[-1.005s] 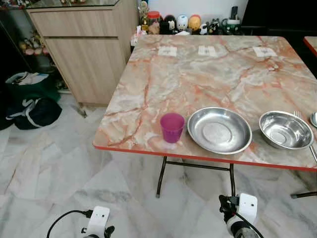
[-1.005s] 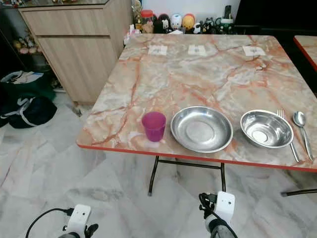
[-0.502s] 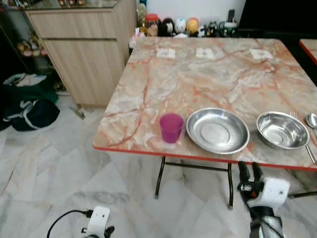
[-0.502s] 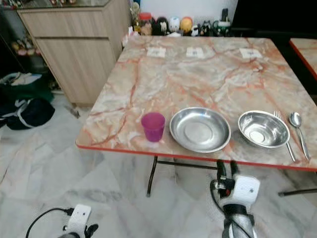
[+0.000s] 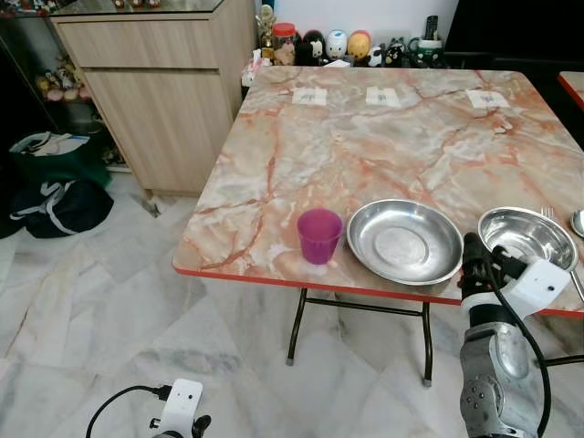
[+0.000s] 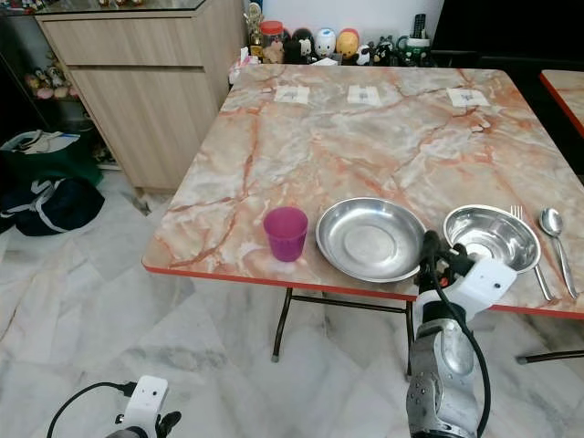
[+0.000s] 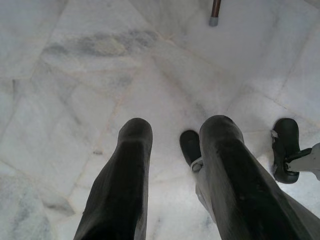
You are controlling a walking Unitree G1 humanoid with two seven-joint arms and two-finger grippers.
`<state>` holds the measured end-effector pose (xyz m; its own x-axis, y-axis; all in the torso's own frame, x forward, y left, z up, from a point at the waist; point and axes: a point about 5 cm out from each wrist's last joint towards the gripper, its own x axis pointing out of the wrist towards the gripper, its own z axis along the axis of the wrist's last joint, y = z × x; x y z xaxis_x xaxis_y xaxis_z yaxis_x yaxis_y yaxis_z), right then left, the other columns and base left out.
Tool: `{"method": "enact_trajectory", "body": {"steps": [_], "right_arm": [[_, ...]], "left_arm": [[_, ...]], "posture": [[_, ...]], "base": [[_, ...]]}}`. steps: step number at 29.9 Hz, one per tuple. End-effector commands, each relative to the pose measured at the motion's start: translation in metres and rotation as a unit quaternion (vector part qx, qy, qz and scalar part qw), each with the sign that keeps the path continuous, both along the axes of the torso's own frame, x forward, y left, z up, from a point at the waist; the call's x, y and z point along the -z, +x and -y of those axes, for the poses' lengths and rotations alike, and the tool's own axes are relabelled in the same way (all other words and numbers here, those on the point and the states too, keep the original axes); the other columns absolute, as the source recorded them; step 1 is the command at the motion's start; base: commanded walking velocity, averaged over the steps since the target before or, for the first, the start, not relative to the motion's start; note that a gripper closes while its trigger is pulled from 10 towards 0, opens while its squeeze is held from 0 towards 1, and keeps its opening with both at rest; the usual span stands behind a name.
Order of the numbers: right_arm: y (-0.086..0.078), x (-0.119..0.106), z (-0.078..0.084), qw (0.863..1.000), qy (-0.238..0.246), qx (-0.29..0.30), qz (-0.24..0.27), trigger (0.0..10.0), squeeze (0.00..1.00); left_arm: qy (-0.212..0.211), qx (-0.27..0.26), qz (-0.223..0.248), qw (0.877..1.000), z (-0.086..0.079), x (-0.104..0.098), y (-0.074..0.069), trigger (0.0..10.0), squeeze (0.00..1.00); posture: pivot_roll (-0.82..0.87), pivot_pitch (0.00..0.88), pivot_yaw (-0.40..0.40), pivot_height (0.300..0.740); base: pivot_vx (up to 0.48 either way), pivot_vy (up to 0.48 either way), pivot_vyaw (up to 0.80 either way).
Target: Setting the table
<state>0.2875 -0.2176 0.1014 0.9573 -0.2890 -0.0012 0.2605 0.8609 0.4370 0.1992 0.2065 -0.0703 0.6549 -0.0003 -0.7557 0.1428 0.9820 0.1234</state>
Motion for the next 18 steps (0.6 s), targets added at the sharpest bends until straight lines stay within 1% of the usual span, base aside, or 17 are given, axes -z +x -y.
{"method": "enact_trajectory", "body": {"steps": [1, 2, 4, 6, 9, 12, 13, 15, 16, 18], "right_arm": [[0.003, 0.0, 0.0, 1.0, 0.019, 0.004, -0.006, 10.0, 0.98], [0.003, 0.0, -0.001, 1.0, 0.02, 0.001, -0.007, 10.0, 0.01], [0.004, 0.0, -0.002, 1.0, 0.022, -0.004, -0.009, 10.0, 0.0], [0.003, 0.003, -0.004, 0.999, 0.03, -0.012, -0.024, 10.0, 0.0], [0.003, 0.004, -0.004, 0.999, 0.036, -0.013, -0.031, 10.0, 0.0], [0.004, 0.009, -0.001, 0.997, 0.05, -0.017, -0.056, 10.0, 0.0], [0.006, 0.008, 0.0, 0.996, 0.06, -0.018, -0.059, 10.0, 0.0], [0.008, 0.008, 0.002, 0.996, 0.062, -0.02, -0.063, 10.0, 0.0], [0.013, 0.004, 0.004, 0.996, 0.065, -0.019, -0.06, 10.0, 0.0], [0.017, 0.002, 0.005, 0.996, 0.065, -0.017, -0.062, 10.0, 0.0]], "left_arm": [[0.006, 0.002, -0.01, 1.0, -0.004, 0.003, -0.006, 10.0, 0.0], [0.006, 0.002, -0.011, 1.0, -0.004, 0.003, -0.007, 10.0, 0.0], [0.006, 0.002, -0.011, 1.0, -0.004, 0.003, -0.007, 10.0, 0.0], [0.007, 0.004, -0.012, 1.0, -0.004, 0.003, -0.007, 10.0, 0.0], [0.007, 0.005, -0.012, 1.0, -0.004, 0.003, -0.007, 10.0, 0.0], [0.008, 0.007, -0.012, 1.0, -0.004, 0.003, -0.007, 10.0, 0.0], [0.008, 0.008, -0.012, 1.0, -0.004, 0.003, -0.007, 10.0, 0.0], [0.008, 0.009, -0.012, 1.0, -0.004, 0.003, -0.006, 10.0, 0.0], [0.008, 0.009, -0.011, 1.0, -0.004, 0.003, -0.006, 10.0, 0.0], [0.008, 0.01, -0.011, 1.0, -0.004, 0.002, -0.006, 10.0, 0.0]], "posture": [[-0.09, 0.095, -0.006, 0.74], [-0.09, 0.097, -0.005, 0.74], [-0.09, 0.097, -0.005, 0.74], [-0.09, 0.101, -0.006, 0.74], [-0.09, 0.101, -0.006, 0.74], [-0.09, 0.101, -0.004, 0.74], [-0.09, 0.101, -0.003, 0.74], [-0.09, 0.101, -0.003, 0.74], [-0.09, 0.099, -0.002, 0.74], [-0.09, 0.099, -0.001, 0.74]], "base": [[0.0, 0.0, 0.0], [0.0, 0.0, 0.0], [0.0, 0.0, 0.0], [0.0, 0.0, 0.0], [0.0, 0.0, 0.0], [0.0, 0.0, 0.0], [0.0, 0.0, 0.0], [0.0, 0.0, 0.0], [0.0, 0.0, 0.0], [0.0, 0.0, 0.0]]}}
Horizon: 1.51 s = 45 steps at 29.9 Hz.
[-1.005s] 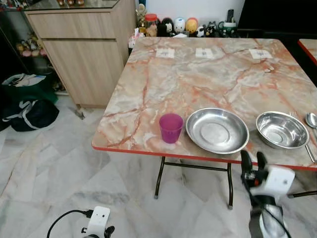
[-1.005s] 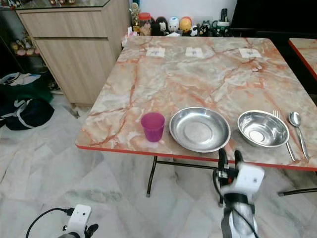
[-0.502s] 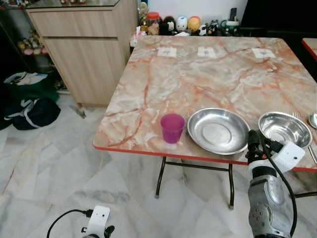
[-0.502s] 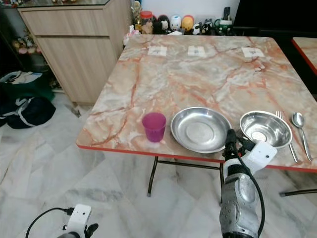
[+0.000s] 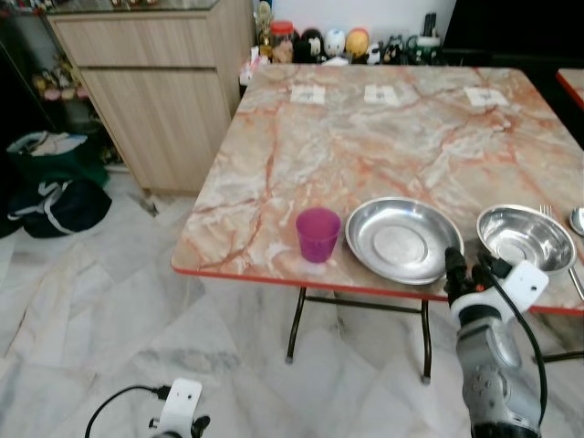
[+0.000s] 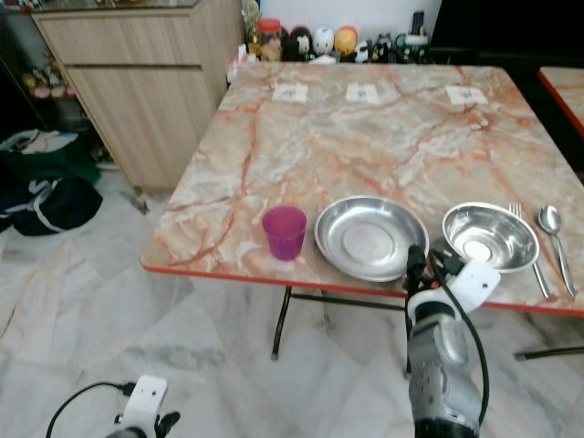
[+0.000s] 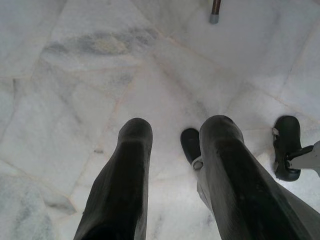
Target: Setting the table
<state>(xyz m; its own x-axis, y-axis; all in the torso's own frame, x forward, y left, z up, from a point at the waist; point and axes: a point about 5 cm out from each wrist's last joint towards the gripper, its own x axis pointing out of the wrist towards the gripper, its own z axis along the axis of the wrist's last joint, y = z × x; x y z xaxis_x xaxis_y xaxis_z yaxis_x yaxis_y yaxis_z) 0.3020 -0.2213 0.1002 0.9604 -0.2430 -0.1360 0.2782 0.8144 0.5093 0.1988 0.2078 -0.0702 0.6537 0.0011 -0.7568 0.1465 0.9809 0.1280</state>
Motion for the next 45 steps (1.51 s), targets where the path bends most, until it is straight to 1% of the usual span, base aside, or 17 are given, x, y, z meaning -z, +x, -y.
{"method": "enact_trajectory", "body": {"steps": [1, 3, 7, 10, 13, 18, 23, 31, 34, 35, 36, 45], "right_arm": [[0.004, 0.0, 0.002, 1.0, 0.005, 0.002, -0.009, 10.0, 0.0], [0.007, -0.002, 0.002, 1.0, 0.0, 0.002, -0.015, 10.0, 0.0], [0.008, -0.002, 0.003, 1.0, -0.002, 0.001, -0.018, 10.0, 0.0], [0.016, -0.004, 0.002, 1.0, -0.005, -0.003, -0.031, 10.0, 0.0], [0.021, -0.004, 0.0, 0.999, -0.003, -0.008, -0.038, 10.0, 0.0], [0.022, -0.003, -0.002, 0.999, -0.001, -0.009, -0.048, 10.0, 0.0], [0.022, 0.005, -0.002, 0.997, 0.002, -0.009, -0.073, 10.0, 0.0], [0.023, 0.007, -0.003, 0.997, -0.001, -0.01, -0.082, 10.0, 0.0], [0.024, 0.01, -0.004, 0.995, -0.007, -0.016, -0.097, 10.0, 0.0], [0.024, 0.011, -0.005, 0.995, -0.007, -0.018, -0.1, 5.2, 0.0], [0.024, 0.012, -0.005, 0.994, -0.007, -0.02, -0.103, 0.0, 0.0], [0.029, 0.012, -0.012, 0.993, -0.014, -0.036, -0.108, 0.0, 0.0]], "left_arm": [[0.006, 0.008, -0.01, 1.0, -0.002, 0.002, -0.005, 10.0, 0.0], [0.006, 0.008, -0.01, 1.0, -0.002, 0.002, -0.005, 10.0, 0.0], [0.006, 0.008, -0.01, 1.0, -0.002, 0.002, -0.005, 10.0, 0.0], [0.006, 0.008, -0.011, 1.0, -0.002, 0.002, -0.005, 10.0, 0.0], [0.006, 0.007, -0.01, 1.0, -0.002, 0.003, -0.005, 10.0, 0.0], [0.006, 0.006, -0.011, 1.0, -0.003, 0.003, -0.006, 10.0, 0.0], [0.006, 0.007, -0.011, 1.0, -0.003, 0.003, -0.006, 10.0, 0.0], [0.005, 0.008, -0.011, 1.0, -0.003, 0.003, -0.006, 10.0, 0.0], [0.006, 0.008, -0.012, 1.0, -0.003, 0.003, -0.006, 10.0, 0.0], [0.006, 0.008, -0.012, 1.0, -0.003, 0.003, -0.006, 10.0, 0.0], [0.006, 0.008, -0.013, 1.0, -0.003, 0.003, -0.006, 10.0, 0.0], [0.005, 0.008, -0.014, 1.0, -0.002, 0.004, -0.007, 10.0, 0.0]], "posture": [[-0.09, 0.099, -0.001, 0.74], [-0.09, 0.099, -0.001, 0.74], [-0.09, 0.098, -0.001, 0.74], [-0.08, 0.097, 0.0, 0.74], [-0.08, 0.098, -0.002, 0.74], [-0.08, 0.098, -0.001, 0.74], [-0.08, 0.099, -0.001, 0.74], [-0.08, 0.099, 0.0, 0.74], [-0.08, 0.099, 0.0, 0.74], [-0.08, 0.099, 0.0, 0.74], [-0.08, 0.098, 0.0, 0.74], [-0.08, 0.099, 0.0, 0.74]], "base": [[0.0, 0.0, 0.0], [0.0, 0.0, 0.0], [0.0, 0.0, 0.0], [0.0, 0.0, 0.0], [0.0, 0.0, 0.0], [0.0, 0.0, 0.0], [0.0, 0.0, 0.0], [0.0, 0.0, 0.0], [0.0, 0.0, 0.0], [0.0, 0.0, 0.0], [0.0, 0.0, 0.0], [0.0, 0.0, 0.0]]}}
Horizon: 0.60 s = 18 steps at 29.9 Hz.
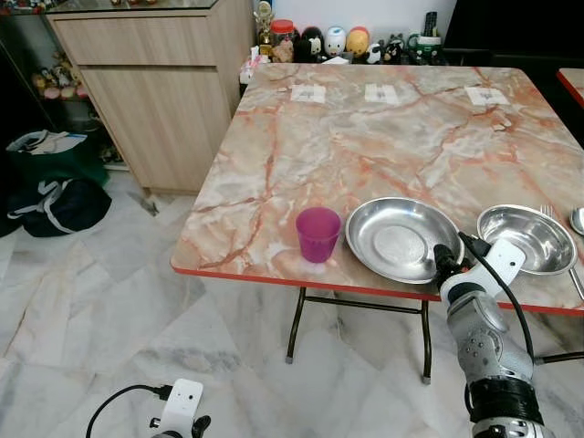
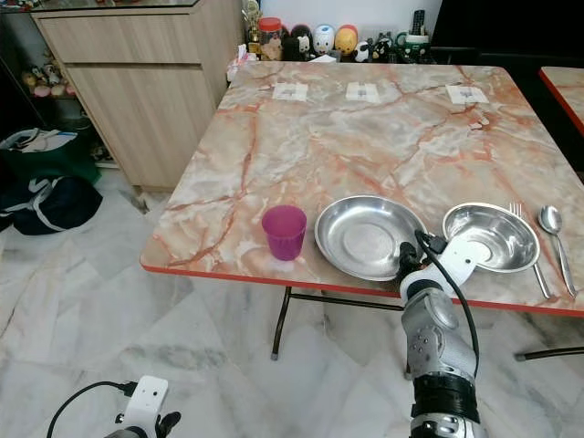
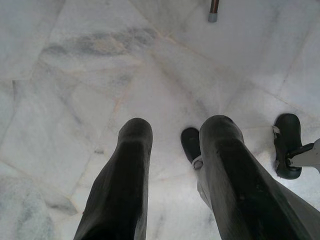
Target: Setting the table
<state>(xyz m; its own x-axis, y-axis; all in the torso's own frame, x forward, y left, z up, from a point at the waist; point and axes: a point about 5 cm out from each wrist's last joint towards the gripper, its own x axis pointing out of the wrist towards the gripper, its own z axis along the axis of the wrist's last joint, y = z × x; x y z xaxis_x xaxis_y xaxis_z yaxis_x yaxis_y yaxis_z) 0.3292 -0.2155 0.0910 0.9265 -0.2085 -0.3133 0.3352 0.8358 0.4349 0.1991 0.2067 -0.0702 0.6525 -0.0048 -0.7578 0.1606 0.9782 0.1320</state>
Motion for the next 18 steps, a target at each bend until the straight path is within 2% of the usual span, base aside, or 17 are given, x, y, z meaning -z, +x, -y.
{"method": "enact_trajectory", "body": {"steps": [1, 13, 18], "right_arm": [[0.002, 0.003, -0.007, 1.0, -0.003, -0.016, -0.012, 0.0, 0.0], [0.007, -0.002, -0.012, 1.0, -0.012, -0.015, 0.0, 0.0, 0.0], [0.006, -0.01, -0.01, 0.999, -0.027, 0.009, 0.043, 0.0, 0.0]], "left_arm": [[0.003, 0.001, -0.014, 1.0, -0.003, 0.004, -0.007, 10.0, 0.0], [0.007, 0.008, -0.014, 1.0, -0.003, 0.004, -0.008, 10.0, 0.0], [0.006, 0.007, -0.013, 1.0, -0.002, 0.004, -0.008, 10.0, 0.0]], "posture": [[-0.08, 0.099, 0.0, 0.74], [-0.07, 0.1, -0.002, 0.74], [-0.07, 0.1, -0.002, 0.74]], "base": [[0.0, 0.0, 0.0], [0.0, 0.0, 0.0], [0.0, 0.0, 0.0]]}}
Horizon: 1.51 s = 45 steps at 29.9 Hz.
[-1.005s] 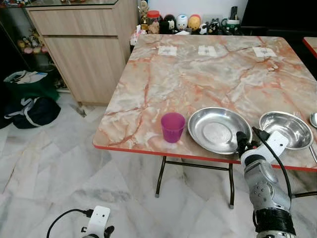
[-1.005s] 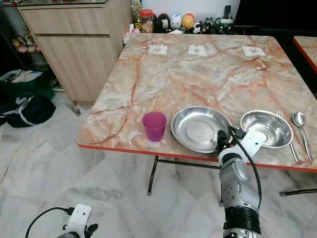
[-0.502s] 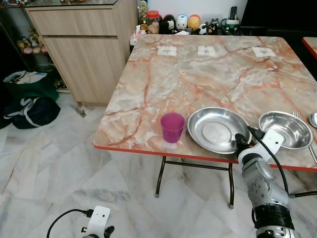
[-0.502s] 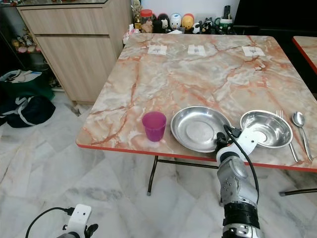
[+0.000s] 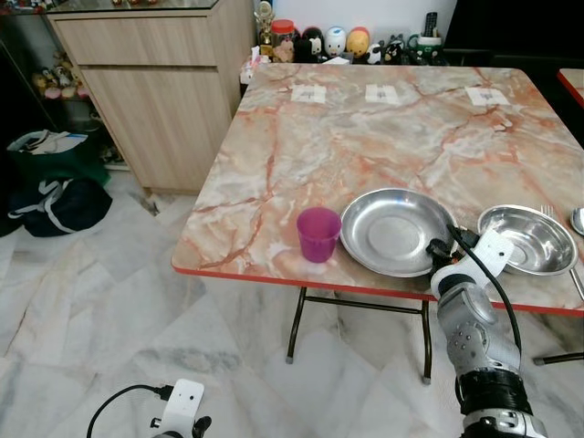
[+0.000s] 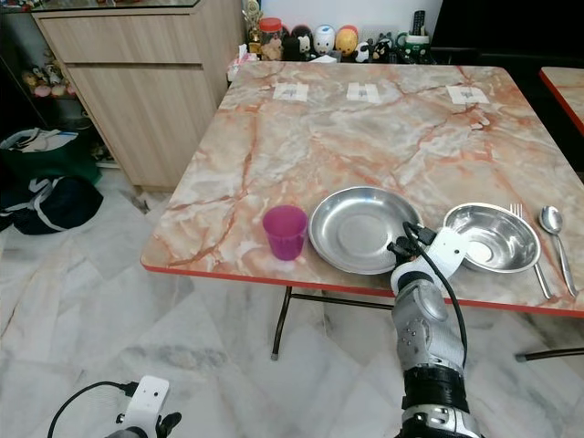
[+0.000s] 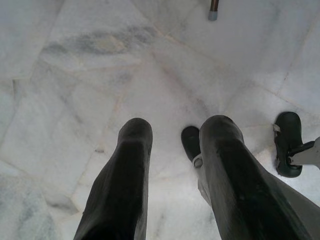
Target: Setting the table
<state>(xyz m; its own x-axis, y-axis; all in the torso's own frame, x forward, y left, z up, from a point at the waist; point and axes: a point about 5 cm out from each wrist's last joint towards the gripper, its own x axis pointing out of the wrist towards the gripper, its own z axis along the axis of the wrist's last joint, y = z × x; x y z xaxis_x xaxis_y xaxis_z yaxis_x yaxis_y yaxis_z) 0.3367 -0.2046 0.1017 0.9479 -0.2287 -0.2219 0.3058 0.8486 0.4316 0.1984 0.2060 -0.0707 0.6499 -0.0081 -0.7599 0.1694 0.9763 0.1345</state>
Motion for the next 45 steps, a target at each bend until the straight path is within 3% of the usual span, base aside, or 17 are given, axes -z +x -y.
{"method": "enact_trajectory", "body": {"steps": [1, 5, 7, 10, 11, 12, 16, 22, 36, 45], "right_arm": [[-0.002, -0.001, 0.001, 1.0, -0.007, 0.009, 0.012, 0.0, 0.0], [-0.005, -0.021, 0.006, 0.994, -0.062, 0.04, 0.084, 0.0, 0.0], [-0.006, -0.024, 0.007, 0.992, -0.069, 0.045, 0.094, 0.0, 0.0], [-0.012, -0.045, 0.005, 0.978, -0.108, 0.051, 0.172, 0.0, 0.0], [-0.013, -0.05, 0.003, 0.973, -0.125, 0.047, 0.187, 2.2, 0.0], [-0.016, -0.057, 0.0, 0.966, -0.152, 0.037, 0.206, 10.0, 0.0], [-0.021, -0.069, -0.008, 0.955, -0.168, 0.017, 0.245, 10.0, 0.0], [-0.026, -0.075, -0.005, 0.951, -0.163, 0.032, 0.261, 10.0, 0.0], [-0.029, -0.073, -0.003, 0.955, -0.154, 0.037, 0.25, 10.0, 0.0], [-0.026, -0.072, -0.01, 0.955, -0.163, 0.019, 0.246, 10.0, 0.0]], "left_arm": [[0.005, 0.003, -0.011, 1.0, -0.003, 0.003, -0.007, 10.0, 0.0], [0.006, 0.002, -0.008, 1.0, -0.003, 0.003, -0.007, 10.0, 0.0], [0.007, 0.001, -0.007, 1.0, -0.003, 0.003, -0.007, 10.0, 0.0], [0.01, -0.003, -0.001, 1.0, -0.003, 0.002, -0.006, 10.0, 0.0], [0.009, -0.006, 0.002, 1.0, -0.003, 0.002, -0.005, 10.0, 0.0], [0.008, -0.009, 0.005, 1.0, -0.003, 0.001, -0.005, 10.0, 0.0], [0.01, -0.01, 0.005, 1.0, -0.003, 0.002, -0.005, 10.0, 0.0], [0.018, -0.012, 0.01, 1.0, -0.003, 0.002, -0.006, 10.0, 0.0], [0.019, -0.021, 0.006, 1.0, -0.001, 0.004, -0.008, 10.0, 0.0], [0.022, -0.027, -0.002, 0.999, -0.006, 0.005, -0.011, 10.0, 0.0]], "posture": [[-0.07, 0.1, -0.001, 0.74], [-0.07, 0.1, 0.001, 0.74], [-0.07, 0.1, 0.001, 0.74], [-0.07, 0.098, 0.006, 0.74], [-0.07, 0.097, 0.007, 0.74], [-0.07, 0.097, 0.008, 0.74], [-0.07, 0.095, 0.011, 0.74], [-0.08, 0.088, 0.011, 0.74], [-0.09, 0.089, 0.002, 0.74], [-0.08, 0.092, 0.011, 0.74]], "base": [[0.0, 0.0, 0.0], [0.0, 0.0, 0.0], [0.0, 0.0, 0.0], [0.0, 0.0, 0.0], [0.0, 0.0, 0.0], [0.0, 0.0, 0.0], [0.0, 0.0, 0.0], [0.0, -0.192, 0.0], [0.0, -0.468, -0.37], [0.0, -0.446, 0.0]]}}
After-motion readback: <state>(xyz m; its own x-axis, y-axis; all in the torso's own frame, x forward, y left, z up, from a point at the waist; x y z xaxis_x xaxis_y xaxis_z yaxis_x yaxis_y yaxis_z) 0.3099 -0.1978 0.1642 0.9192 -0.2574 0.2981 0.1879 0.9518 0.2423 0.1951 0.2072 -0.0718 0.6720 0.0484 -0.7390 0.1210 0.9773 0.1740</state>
